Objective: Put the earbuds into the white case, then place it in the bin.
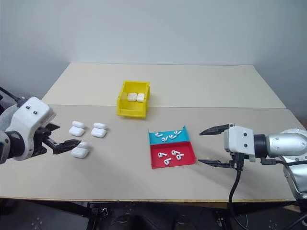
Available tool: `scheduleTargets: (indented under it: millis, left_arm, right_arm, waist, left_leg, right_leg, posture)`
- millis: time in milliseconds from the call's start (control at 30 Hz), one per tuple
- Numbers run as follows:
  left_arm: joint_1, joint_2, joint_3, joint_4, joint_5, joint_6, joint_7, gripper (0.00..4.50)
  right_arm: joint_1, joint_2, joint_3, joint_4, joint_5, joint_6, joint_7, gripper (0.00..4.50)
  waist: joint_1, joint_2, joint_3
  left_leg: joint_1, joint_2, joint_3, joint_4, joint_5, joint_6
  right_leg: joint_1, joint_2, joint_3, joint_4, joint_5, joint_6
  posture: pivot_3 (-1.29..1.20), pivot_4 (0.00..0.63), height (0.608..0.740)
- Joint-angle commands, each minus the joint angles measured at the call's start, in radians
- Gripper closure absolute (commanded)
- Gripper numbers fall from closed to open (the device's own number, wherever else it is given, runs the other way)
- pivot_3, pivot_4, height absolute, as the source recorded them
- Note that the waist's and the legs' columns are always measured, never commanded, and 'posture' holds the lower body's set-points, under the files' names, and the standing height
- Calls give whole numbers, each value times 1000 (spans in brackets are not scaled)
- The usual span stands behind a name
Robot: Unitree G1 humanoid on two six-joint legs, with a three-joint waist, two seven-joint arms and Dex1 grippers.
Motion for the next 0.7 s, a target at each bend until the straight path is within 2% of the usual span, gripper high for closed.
scheduleTargets:
  millis: [33, 133, 333, 700]
  left_arm:
    - [-80, 117, -76, 148, -158, 3, 125, 0]
    - [-140, 149, -191, 230, -243, -1, 175, 0]
    - [-238, 101, -396, 360, -360, -57, 336, 0]
    - [-271, 25, -571, 466, -494, -175, 554, 0]
  right_arm:
    - [2, 13, 7, -45, 9, 14, -21, 56]
    - [8, 24, 25, -50, -5, 18, -34, 56]
    - [5, 25, 37, -58, 2, 41, -48, 56]
    - [25, -9, -6, -68, 33, 78, -26, 56]
  waist:
    - [1, -1, 1]
    - [4, -1, 1]
    - [7, -2, 1]
    - [6, -2, 1]
  left_leg:
    - [0, 0, 0, 0, 0, 0]
    - [0, -1, 0, -1, 0, 0]
    - [0, -1, 1, -1, 0, -1]
    - [1, -1, 1, -1, 1, -2]
  right_leg:
    - [0, 0, 0, 0, 0, 0]
    - [0, 0, 0, -1, 0, 0]
    - [0, -1, 0, 0, 0, 0]
    - [1, -1, 1, 0, 0, 0]
  posture:
    - [0, 150, 740]
    - [0, 150, 740]
    - [0, 150, 740]
    - [0, 150, 740]
